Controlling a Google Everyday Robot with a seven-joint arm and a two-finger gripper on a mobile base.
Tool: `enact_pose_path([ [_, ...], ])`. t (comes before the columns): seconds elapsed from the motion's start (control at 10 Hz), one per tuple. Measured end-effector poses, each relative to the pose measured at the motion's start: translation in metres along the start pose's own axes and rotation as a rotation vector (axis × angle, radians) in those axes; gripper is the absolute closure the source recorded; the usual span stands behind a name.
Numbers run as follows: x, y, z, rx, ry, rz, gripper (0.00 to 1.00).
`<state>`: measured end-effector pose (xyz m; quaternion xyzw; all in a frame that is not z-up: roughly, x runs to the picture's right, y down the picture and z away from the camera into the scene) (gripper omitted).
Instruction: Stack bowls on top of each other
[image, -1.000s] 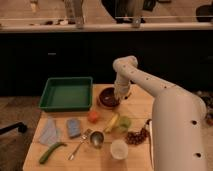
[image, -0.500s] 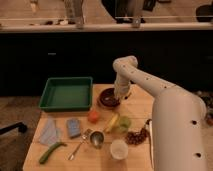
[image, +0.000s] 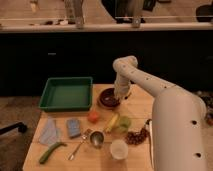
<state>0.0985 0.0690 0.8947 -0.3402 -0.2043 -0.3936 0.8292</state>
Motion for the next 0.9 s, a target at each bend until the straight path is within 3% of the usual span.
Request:
enact_pose_path([
  [0.5, 0.0000, 0.0000, 0.0000, 0.000, 0.000, 0.000, 0.21],
  [0.9, 0.0000, 0.0000, -0.0001, 0.000, 0.000, 0.000, 0.20],
])
